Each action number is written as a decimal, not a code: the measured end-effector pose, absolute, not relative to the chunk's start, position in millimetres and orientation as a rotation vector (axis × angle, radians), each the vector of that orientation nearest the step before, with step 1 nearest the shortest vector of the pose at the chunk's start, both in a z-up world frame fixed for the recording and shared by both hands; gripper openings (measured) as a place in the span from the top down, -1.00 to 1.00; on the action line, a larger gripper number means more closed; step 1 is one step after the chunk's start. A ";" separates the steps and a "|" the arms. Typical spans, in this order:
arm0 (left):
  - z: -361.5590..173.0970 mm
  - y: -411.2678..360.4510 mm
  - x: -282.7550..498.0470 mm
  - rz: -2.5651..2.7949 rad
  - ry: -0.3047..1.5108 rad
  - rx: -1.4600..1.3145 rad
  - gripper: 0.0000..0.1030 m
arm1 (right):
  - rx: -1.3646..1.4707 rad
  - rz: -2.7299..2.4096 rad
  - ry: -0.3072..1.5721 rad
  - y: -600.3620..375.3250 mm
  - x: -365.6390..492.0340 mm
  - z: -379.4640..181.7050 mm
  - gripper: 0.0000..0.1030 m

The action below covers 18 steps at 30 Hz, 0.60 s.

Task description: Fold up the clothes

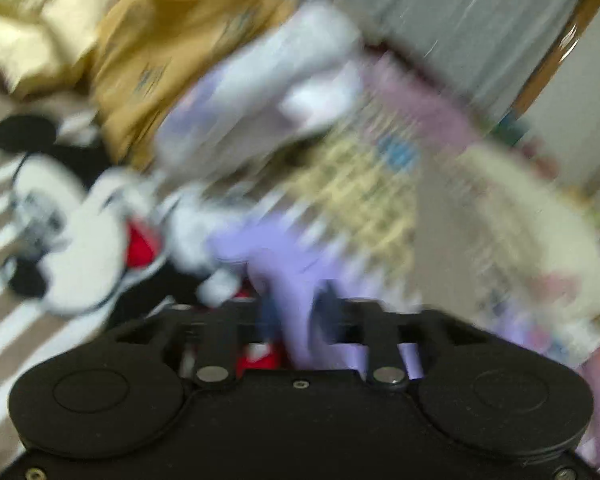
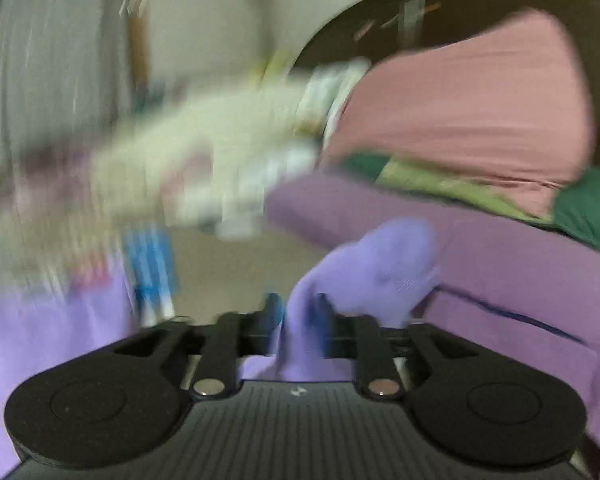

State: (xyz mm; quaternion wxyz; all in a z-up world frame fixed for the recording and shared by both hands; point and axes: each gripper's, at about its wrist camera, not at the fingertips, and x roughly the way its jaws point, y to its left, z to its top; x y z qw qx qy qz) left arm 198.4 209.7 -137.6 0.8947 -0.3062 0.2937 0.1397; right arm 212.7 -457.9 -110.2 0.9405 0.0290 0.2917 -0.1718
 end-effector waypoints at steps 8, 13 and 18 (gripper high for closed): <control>-122.2 201.8 156.6 0.250 0.506 -0.610 -0.51 | 0.326 -0.454 0.507 -495.1 167.7 -122.8 -0.73; -145.2 204.7 171.6 0.217 0.531 -0.734 -0.51 | 0.659 -0.462 0.468 -559.5 164.9 -154.6 -0.67; -153.9 200.7 198.1 0.227 0.506 -0.742 0.25 | 0.928 -0.395 0.359 -594.0 173.0 -163.9 0.00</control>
